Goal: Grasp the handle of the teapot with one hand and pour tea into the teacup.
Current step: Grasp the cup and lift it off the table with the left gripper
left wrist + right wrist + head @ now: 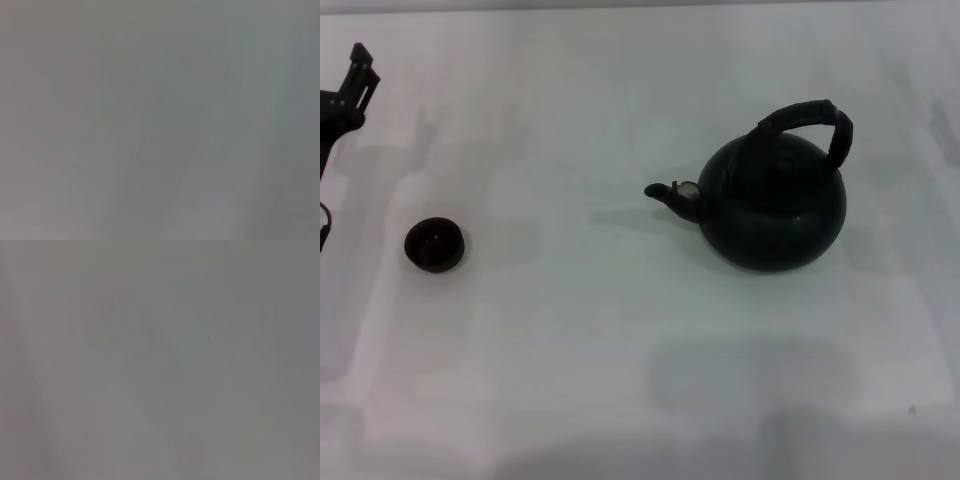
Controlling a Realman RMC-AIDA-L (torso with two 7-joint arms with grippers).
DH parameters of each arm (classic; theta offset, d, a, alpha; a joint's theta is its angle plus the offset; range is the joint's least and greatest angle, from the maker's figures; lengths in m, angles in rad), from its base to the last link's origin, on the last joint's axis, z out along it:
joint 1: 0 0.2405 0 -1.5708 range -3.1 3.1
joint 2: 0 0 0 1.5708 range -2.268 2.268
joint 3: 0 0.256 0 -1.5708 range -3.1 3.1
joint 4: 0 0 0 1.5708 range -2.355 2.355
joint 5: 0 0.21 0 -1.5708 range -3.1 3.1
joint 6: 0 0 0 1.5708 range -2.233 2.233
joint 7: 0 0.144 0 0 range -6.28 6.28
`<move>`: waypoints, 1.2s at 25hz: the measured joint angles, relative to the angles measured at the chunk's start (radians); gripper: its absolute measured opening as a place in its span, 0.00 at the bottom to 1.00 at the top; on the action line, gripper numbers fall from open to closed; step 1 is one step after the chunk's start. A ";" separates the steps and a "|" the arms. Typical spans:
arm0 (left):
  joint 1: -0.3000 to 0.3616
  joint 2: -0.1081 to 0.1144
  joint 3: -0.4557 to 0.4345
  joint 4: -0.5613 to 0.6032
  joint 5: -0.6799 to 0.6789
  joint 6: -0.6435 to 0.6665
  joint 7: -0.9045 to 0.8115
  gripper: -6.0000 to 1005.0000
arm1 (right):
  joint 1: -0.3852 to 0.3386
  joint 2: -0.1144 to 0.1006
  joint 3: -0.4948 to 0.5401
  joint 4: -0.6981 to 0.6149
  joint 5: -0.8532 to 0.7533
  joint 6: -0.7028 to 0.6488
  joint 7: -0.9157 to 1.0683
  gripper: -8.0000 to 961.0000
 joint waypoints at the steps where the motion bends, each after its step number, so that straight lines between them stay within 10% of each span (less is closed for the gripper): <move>1: 0.004 0.000 0.000 0.000 0.013 -0.007 0.000 0.81 | 0.000 0.000 0.000 0.000 0.000 0.001 0.000 0.83; 17: 0.239 -0.006 0.004 0.027 0.236 -0.222 0.002 0.81 | 0.009 -0.003 0.054 -0.044 0.003 0.010 0.000 0.83; 30: 0.262 -0.003 0.005 0.059 0.433 -0.195 0.001 0.81 | 0.036 -0.001 0.056 -0.062 -0.001 0.056 0.000 0.83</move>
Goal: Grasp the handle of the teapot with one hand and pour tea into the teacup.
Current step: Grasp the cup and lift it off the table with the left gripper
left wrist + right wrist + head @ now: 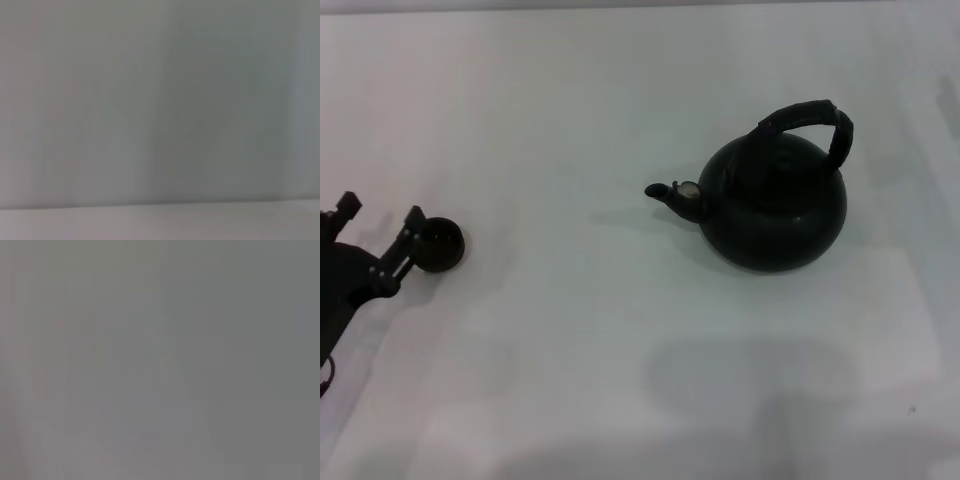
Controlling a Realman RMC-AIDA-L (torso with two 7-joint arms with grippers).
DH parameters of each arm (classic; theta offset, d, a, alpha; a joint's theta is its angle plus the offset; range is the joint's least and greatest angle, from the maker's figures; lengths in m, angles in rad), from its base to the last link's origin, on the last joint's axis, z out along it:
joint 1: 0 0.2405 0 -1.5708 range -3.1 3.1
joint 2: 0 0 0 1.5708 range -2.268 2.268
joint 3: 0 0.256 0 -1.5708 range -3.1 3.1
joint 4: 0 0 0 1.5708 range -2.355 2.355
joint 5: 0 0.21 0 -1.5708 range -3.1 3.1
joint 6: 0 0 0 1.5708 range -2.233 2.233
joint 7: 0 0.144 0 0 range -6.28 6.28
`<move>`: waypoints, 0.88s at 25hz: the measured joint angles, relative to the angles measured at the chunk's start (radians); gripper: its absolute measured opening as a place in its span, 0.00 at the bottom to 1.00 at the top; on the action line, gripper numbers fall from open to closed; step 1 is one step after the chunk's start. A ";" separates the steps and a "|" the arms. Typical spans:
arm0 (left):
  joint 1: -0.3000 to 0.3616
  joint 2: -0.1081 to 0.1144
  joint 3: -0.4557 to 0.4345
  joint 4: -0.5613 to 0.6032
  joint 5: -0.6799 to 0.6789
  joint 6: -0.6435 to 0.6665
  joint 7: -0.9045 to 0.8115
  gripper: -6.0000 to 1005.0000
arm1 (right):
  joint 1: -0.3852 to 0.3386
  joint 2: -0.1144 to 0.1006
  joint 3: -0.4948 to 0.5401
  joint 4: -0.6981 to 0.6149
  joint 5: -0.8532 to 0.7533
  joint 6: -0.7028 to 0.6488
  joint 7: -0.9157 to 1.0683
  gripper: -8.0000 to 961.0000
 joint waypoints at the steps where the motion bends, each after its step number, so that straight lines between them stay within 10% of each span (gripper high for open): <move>1: -0.002 0.000 0.000 0.002 0.007 0.002 0.000 0.81 | 0.000 0.000 0.000 0.000 0.000 0.000 0.000 0.83; 22: -0.048 0.001 0.000 0.017 0.087 0.090 0.000 0.81 | 0.000 0.002 -0.003 0.002 -0.001 0.000 0.000 0.83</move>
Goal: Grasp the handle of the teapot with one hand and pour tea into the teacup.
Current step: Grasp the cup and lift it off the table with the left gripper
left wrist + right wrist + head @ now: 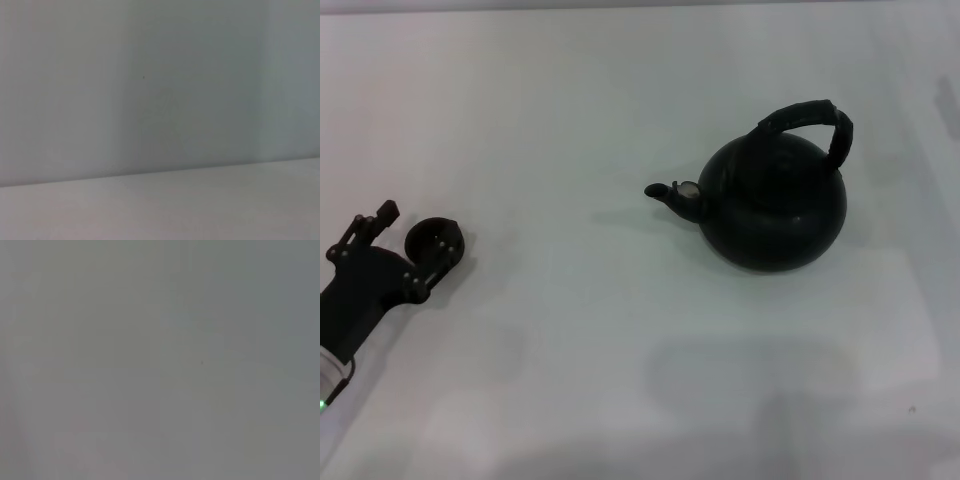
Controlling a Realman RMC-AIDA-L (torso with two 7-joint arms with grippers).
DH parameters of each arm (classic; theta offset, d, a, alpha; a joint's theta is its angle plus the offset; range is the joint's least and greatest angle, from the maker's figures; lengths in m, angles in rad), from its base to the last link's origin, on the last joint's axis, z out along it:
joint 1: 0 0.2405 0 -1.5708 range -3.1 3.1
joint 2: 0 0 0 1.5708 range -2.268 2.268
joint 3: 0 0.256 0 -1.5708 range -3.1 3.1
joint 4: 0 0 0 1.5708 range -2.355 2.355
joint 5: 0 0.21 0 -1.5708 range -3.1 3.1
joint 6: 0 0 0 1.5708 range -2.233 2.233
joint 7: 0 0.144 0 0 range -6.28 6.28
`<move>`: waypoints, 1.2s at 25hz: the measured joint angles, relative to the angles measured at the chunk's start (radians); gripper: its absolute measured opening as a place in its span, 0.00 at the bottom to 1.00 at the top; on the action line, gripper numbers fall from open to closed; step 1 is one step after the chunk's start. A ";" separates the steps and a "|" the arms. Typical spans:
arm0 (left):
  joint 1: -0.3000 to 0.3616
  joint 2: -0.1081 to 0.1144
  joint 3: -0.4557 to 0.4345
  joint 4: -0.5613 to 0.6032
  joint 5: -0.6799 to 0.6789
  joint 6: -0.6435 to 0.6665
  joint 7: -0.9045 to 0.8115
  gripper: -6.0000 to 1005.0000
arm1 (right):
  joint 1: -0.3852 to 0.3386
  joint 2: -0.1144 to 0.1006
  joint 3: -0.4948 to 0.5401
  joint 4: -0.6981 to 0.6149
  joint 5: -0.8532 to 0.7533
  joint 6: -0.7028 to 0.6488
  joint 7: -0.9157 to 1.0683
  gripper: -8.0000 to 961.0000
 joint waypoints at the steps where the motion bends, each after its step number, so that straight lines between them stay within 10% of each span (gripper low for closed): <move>1: -0.001 0.000 0.000 0.000 0.003 0.000 0.000 0.81 | 0.000 0.000 0.000 0.000 0.000 0.000 0.000 0.83; 30: -0.026 -0.002 0.000 -0.002 0.035 0.075 0.000 0.81 | 0.012 0.000 0.003 -0.002 0.000 0.000 0.000 0.83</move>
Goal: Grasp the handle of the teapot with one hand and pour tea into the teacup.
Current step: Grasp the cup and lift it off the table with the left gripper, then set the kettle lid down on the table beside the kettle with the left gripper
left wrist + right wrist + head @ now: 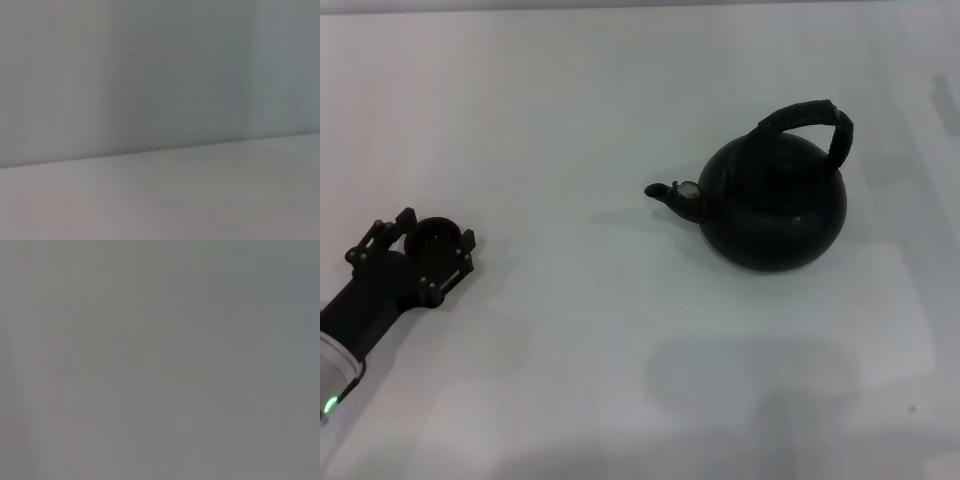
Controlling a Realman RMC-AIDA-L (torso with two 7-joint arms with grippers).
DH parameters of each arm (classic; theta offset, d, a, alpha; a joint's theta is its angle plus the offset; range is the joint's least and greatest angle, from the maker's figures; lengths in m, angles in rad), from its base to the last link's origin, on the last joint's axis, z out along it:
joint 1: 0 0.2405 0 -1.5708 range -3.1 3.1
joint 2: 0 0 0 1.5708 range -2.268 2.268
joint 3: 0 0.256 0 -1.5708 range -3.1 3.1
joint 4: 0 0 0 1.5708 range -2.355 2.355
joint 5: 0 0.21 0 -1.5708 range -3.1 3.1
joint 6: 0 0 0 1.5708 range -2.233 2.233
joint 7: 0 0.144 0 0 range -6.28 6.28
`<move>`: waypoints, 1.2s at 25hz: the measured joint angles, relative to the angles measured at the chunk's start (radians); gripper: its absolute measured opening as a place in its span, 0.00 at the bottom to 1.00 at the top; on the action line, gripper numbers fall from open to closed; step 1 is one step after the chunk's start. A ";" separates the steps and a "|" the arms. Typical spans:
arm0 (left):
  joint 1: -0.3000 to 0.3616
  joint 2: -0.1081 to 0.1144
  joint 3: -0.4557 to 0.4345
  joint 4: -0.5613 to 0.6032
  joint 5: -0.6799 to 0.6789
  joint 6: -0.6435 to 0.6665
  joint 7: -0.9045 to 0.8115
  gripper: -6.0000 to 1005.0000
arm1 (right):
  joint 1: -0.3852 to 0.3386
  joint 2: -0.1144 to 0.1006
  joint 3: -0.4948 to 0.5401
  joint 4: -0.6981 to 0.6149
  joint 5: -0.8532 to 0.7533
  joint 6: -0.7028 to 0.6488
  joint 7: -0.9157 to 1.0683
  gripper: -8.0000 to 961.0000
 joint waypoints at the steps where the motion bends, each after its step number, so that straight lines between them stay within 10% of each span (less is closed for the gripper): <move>1: -0.001 0.000 0.000 -0.001 0.000 0.006 0.000 0.81 | 0.000 0.000 0.000 0.000 0.000 0.000 0.000 0.83; 30: -0.142 -0.007 0.000 -0.178 0.276 0.184 0.000 0.70 | 0.002 -0.002 0.001 -0.011 0.005 0.002 0.000 0.83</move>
